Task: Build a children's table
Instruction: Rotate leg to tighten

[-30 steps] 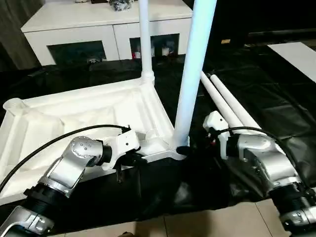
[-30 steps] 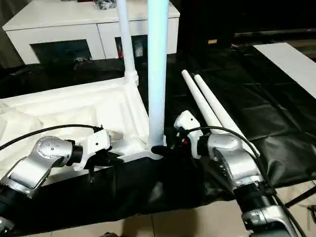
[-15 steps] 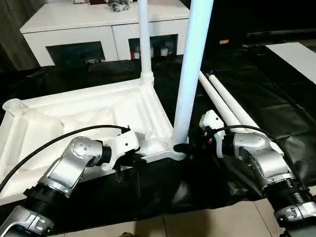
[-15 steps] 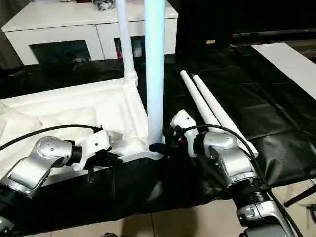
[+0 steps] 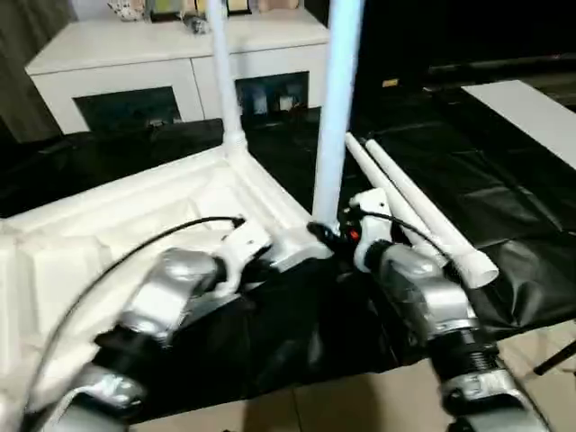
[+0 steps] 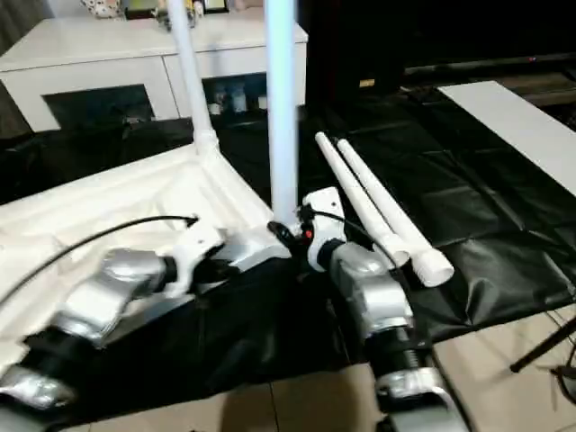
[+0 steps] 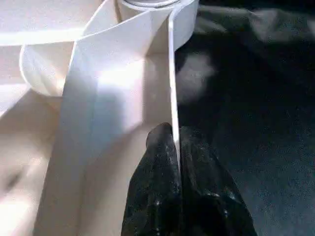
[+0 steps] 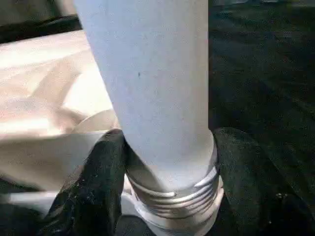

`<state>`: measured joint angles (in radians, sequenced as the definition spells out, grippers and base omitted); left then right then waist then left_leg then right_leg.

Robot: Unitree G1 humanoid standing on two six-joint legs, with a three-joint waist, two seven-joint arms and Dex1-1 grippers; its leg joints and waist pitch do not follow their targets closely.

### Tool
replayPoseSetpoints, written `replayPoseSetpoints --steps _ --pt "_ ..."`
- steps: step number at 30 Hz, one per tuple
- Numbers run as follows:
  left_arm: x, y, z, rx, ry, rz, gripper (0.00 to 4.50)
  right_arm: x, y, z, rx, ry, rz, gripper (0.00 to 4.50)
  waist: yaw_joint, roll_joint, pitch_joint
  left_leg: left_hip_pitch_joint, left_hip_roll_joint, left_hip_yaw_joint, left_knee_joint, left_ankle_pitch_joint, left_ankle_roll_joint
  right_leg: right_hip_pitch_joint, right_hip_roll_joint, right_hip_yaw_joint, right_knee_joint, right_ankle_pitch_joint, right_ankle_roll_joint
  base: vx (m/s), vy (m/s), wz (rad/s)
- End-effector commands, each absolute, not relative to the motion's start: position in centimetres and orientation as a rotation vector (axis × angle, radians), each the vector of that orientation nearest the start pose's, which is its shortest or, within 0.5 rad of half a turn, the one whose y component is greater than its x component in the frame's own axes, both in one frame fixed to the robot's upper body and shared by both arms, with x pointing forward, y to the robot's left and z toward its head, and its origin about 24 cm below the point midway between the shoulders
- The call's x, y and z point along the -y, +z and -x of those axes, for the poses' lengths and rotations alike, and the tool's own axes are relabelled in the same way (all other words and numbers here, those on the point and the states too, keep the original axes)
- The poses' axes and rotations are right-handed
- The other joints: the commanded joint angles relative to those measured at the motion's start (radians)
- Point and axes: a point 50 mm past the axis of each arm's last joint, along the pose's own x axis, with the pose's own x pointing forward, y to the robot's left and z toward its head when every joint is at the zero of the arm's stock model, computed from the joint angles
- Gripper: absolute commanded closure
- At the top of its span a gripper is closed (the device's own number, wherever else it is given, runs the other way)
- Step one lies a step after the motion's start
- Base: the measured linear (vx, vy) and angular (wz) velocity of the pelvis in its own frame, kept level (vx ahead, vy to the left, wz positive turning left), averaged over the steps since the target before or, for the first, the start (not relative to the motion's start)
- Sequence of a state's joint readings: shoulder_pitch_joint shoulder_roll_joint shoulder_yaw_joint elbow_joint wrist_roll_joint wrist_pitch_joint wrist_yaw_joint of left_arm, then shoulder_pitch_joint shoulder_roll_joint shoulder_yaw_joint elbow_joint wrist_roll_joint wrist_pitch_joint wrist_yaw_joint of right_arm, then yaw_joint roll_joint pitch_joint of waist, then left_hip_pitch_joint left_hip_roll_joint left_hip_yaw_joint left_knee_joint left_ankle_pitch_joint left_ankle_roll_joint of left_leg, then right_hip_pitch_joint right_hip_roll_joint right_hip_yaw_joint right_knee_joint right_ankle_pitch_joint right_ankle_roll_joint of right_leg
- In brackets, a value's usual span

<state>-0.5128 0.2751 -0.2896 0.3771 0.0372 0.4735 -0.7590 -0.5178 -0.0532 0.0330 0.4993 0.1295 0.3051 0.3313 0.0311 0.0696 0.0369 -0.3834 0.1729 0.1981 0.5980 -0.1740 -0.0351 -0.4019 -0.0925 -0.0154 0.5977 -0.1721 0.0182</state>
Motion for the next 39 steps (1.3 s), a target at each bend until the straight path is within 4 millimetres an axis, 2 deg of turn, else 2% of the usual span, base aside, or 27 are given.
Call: replayPoseSetpoints --steps 1,2,4,6,7,10,11,15,17,19,20,21,22,24,25,27,28,29,30,31,34,35,38,39 --pt "-9.8 5.1 -32.4 -0.482 -0.848 -0.315 4.50 10.0 1.2 -32.7 -0.476 0.351 -0.047 2.06 -0.006 -0.003 -0.048 0.036 0.035 -0.036 -0.092 -0.472 -0.064 0.007 -0.037 0.011 -0.097 -0.492 -0.137 0.000 0.000 0.00" --pt "-9.4 5.1 -32.6 -0.483 -0.822 -0.312 4.50 9.5 1.1 -32.8 -0.484 0.308 -0.067 2.09 -0.009 0.000 -0.048 0.032 0.034 -0.037 -0.094 -0.471 -0.063 0.008 -0.038 0.011 -0.099 -0.490 -0.132 0.000 0.000 0.00" --pt "-8.3 5.1 -32.7 -0.491 -0.806 -0.302 4.50 7.8 1.2 -33.0 -0.469 0.278 -0.094 2.10 -0.010 -0.001 -0.048 0.035 0.032 -0.038 -0.095 -0.494 -0.062 0.004 -0.037 0.008 -0.104 -0.512 -0.120 0.000 0.000 0.00" --pt "-8.2 5.1 -32.7 -0.492 -0.808 -0.300 4.50 7.4 1.3 -33.1 -0.464 0.286 -0.100 2.10 -0.011 0.001 -0.048 0.035 0.032 -0.041 -0.096 -0.506 -0.063 0.006 -0.037 0.005 -0.106 -0.521 -0.110 0.000 0.000 0.00" --pt "-8.1 5.1 -32.7 -0.497 -0.810 -0.294 4.50 7.0 1.6 -33.2 -0.446 0.298 -0.104 2.10 -0.014 0.004 -0.049 0.030 0.033 -0.044 -0.101 -0.517 -0.060 0.010 -0.035 0.003 -0.105 -0.497 -0.105 0.000 0.000 0.00" --pt "-8.3 5.1 -32.6 -0.495 -0.816 -0.288 4.50 6.5 2.4 -33.5 -0.388 0.364 -0.119 2.10 -0.013 0.002 -0.051 0.030 0.034 -0.043 -0.104 -0.517 -0.053 0.011 -0.035 0.002 -0.106 -0.451 -0.111 0.000 0.000 0.00" --pt "-8.4 5.1 -32.5 -0.493 -0.819 -0.287 4.50 6.5 2.8 -33.5 -0.365 0.387 -0.130 1.54 -0.012 0.000 -0.050 0.030 0.033 -0.042 -0.104 -0.518 -0.049 0.010 -0.035 0.003 -0.107 -0.447 -0.113 0.000 0.000 0.00" --pt "-9.4 5.1 -32.2 -0.471 -0.865 -0.314 4.50 7.1 4.5 -34.0 -0.281 0.493 -0.118 1.21 -0.009 -0.003 -0.052 0.025 0.034 -0.040 -0.103 -0.486 -0.032 0.015 -0.037 0.006 -0.105 -0.423 -0.125 0.000 0.000 0.00" --pt "-9.8 5.0 -31.9 -0.466 -0.891 -0.331 4.50 7.6 4.8 -34.0 -0.273 0.536 -0.093 0.97 -0.007 -0.005 -0.056 0.018 0.035 -0.035 -0.102 -0.426 -0.021 0.021 -0.038 0.009 -0.096 -0.357 -0.144 0.000 0.000 0.00" --pt "-10.4 4.9 -31.6 -0.475 -0.913 -0.344 4.50 8.2 5.2 -34.1 -0.262 0.574 -0.049 0.85 -0.004 -0.007 -0.058 0.020 0.037 -0.031 -0.098 -0.393 -0.011 0.021 -0.037 0.011 -0.092 -0.318 -0.164 0.000 0.000 0.00" --pt "-10.8 4.8 -31.3 -0.471 -0.952 -0.368 4.50 8.8 5.4 -34.0 -0.257 0.615 -0.023 0.85 -0.003 -0.007 -0.060 0.016 0.036 -0.031 -0.096 -0.366 0.001 0.026 -0.037 0.010 -0.090 -0.300 -0.172 0.000 0.000 0.00" --pt "-11.2 4.7 -31.0 -0.478 -0.975 -0.375 4.50 9.3 5.6 -33.9 -0.252 0.650 -0.005 0.85 -0.002 -0.006 -0.059 0.015 0.038 -0.029 -0.096 -0.360 0.005 0.025 -0.038 0.011 -0.089 -0.298 -0.175 0.000 0.000 0.00" --pt "-11.5 4.7 -30.8 -0.482 -0.992 -0.378 4.50 9.6 5.8 -33.8 -0.246 0.682 0.012 0.85 0.003 -0.007 -0.061 0.020 0.038 -0.026 -0.092 -0.346 0.011 0.022 -0.038 0.012 -0.090 -0.291 -0.178 0.000 0.000 0.00" --pt "-12.1 4.9 -30.0 -0.459 -1.086 -0.393 4.50 10.4 6.2 -33.1 -0.237 0.804 0.072 0.85 0.007 -0.006 -0.065 0.015 0.039 -0.027 -0.089 -0.300 0.026 0.031 -0.038 0.011 -0.083 -0.235 -0.190 0.058 -0.026 0.04" --pt "-12.4 5.0 -29.7 -0.455 -1.129 -0.394 4.50 10.7 6.3 -32.7 -0.236 0.862 0.103 0.85 0.010 -0.002 -0.068 0.017 0.042 -0.023 -0.085 -0.253 0.039 0.028 -0.034 0.010 -0.075 -0.165 -0.208 0.061 -0.017 0.03" --pt "-13.0 5.2 -29.0 -0.458 -1.198 -0.404 4.50 11.4 6.4 -31.8 -0.248 0.973 0.152 0.85 0.020 0.000 -0.071 0.016 0.044 -0.020 -0.077 -0.181 0.068 0.035 -0.031 0.005 -0.058 -0.041 -0.246 0.060 -0.007 0.03" --pt "-13.3 5.2 -28.7 -0.469 -1.218 -0.410 4.50 11.8 6.4 -31.4 -0.259 1.021 0.164 0.85 0.020 0.000 -0.071 0.016 0.044 -0.020 -0.077 -0.181 0.068 0.035 -0.031 0.005 -0.058 -0.041 -0.246 0.054 0.003 0.03" --pt "-13.7 5.3 -28.5 -0.475 -1.247 -0.420 4.50 12.2 6.5 -31.0 -0.273 1.065 0.180 0.85 0.030 0.002 -0.074 0.021 0.046 -0.017 -0.070 -0.139 0.091 0.033 -0.031 0.002 -0.051 0.026 -0.269 0.000 0.000 0.00" --pt "-13.9 5.3 -28.3 -0.483 -1.265 -0.423 4.50 12.5 6.5 -30.8 -0.282 1.094 0.195 0.85 0.032 0.001 -0.074 0.019 0.046 -0.017 -0.069 -0.126 0.098 0.035 -0.031 0.001 -0.049 0.041 -0.275 0.000 0.000 0.00" --pt "-14.2 5.4 -28.1 -0.489 -1.275 -0.424 4.50 12.8 6.5 -30.6 -0.294 1.122 0.209 0.85 0.036 0.001 -0.074 0.018 0.047 -0.017 -0.067 -0.113 0.105 0.035 -0.032 -0.001 -0.045 0.049 -0.284 0.000 0.000 0.00" --pt "-14.6 5.6 -28.1 -0.486 -1.283 -0.426 4.50 13.4 6.4 -30.2 -0.314 1.169 0.241 0.85 0.038 -0.001 -0.070 0.019 0.048 -0.016 -0.070 -0.157 0.094 0.033 -0.034 -0.001 -0.050 -0.015 -0.289 0.000 0.000 0.00" --pt "-14.8 5.7 -28.1 -0.484 -1.282 -0.430 4.50 13.5 6.5 -30.1 -0.321 1.185 0.250 0.85 0.035 -0.005 -0.066 0.017 0.049 -0.016 -0.074 -0.197 0.076 0.033 -0.037 0.000 -0.056 -0.080 -0.276 0.000 0.000 0.00" --pt "-15.2 5.7 -28.2 -0.485 -1.276 -0.441 4.50 13.6 6.6 -30.1 -0.325 1.197 0.254 0.85 0.031 -0.005 -0.063 0.018 0.050 -0.019 -0.080 -0.248 0.048 0.032 -0.039 0.001 -0.063 -0.160 -0.257 0.000 0.000 0.00" --pt "-15.4 5.7 -28.3 -0.485 -1.266 -0.449 4.50 13.6 6.7 -30.1 -0.328 1.208 0.253 1.00 0.030 -0.005 -0.063 0.018 0.050 -0.019 -0.081 -0.254 0.043 0.031 -0.039 0.001 -0.063 -0.170 -0.253 0.000 0.000 0.00"
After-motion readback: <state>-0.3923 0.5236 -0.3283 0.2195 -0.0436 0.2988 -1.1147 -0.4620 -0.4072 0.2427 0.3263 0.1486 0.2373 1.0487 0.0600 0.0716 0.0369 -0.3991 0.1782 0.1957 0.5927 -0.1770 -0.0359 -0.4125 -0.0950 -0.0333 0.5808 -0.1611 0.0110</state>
